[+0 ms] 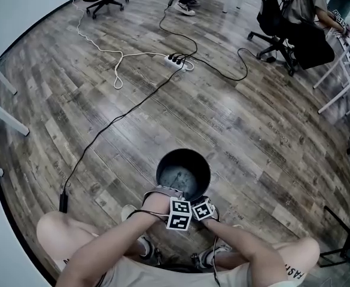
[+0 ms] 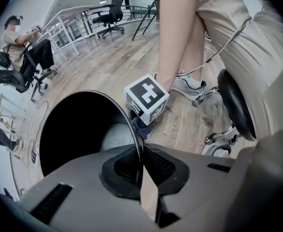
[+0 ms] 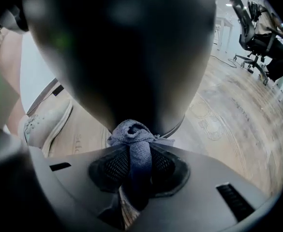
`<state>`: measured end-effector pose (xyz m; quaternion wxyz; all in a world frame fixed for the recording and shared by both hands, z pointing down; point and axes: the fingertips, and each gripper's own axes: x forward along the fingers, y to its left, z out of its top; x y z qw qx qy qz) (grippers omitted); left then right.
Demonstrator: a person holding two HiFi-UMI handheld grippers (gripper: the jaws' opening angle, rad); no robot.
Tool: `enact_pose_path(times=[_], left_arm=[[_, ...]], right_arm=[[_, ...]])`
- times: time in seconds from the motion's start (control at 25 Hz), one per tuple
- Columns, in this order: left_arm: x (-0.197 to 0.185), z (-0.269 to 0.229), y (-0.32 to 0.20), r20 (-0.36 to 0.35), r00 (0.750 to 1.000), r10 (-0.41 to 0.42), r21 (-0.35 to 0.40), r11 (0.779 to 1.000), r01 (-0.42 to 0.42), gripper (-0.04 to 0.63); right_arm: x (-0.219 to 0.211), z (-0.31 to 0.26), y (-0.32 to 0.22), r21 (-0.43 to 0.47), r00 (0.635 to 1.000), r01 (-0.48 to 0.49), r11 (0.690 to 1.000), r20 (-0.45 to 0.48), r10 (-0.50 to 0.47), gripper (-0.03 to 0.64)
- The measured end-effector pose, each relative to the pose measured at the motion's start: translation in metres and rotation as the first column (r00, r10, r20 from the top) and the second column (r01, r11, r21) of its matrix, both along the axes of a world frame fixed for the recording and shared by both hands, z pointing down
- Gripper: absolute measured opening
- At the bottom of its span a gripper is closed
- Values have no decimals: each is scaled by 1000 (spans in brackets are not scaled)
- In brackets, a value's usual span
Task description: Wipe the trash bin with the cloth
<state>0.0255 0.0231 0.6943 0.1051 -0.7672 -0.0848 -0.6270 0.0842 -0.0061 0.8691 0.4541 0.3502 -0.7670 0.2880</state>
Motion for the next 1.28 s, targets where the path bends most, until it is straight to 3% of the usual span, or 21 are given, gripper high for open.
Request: enact_pose_path(times=[0.16,0.28,0.36,0.4,0.56,0.84,1.08,1.16,1.28], left_arm=[[4,0,-1,7,1000,-7,12,1000,7,26],[5,-5,4,-31,998,55,-9,998,-56,34],[2,-13,10,-48,989,136,-32,990,-138,115],[-1,-16,11,-45,983,176,-37,983,-177,144],[-23,-25,1,-16,962,271,-23,962,-272,146],[-55,-5,-9,56,955,291,-11,957,-291,146],[-56,2,-18,46,956,288,56,955,-291,119],[-54,1,-21,31,961,274,56,960,-276,72],[-55,1,-20,32,963,266,29,963,-267,70]], right_arm=[[3,5,0,-10,999,-31,999,22,31,82],[2,-7,4,-75,999,-39,996,29,42,82],[3,-22,9,-103,999,-19,994,23,22,83],[2,-29,14,-107,1000,10,994,24,-7,82],[-5,-62,33,-116,994,108,987,44,-103,83],[-24,-143,43,-77,984,120,990,139,-108,83],[-21,-211,30,-109,965,-46,993,253,73,83],[-22,-222,22,-119,955,-92,989,269,121,83],[-23,-224,13,-116,957,-116,986,251,142,83]])
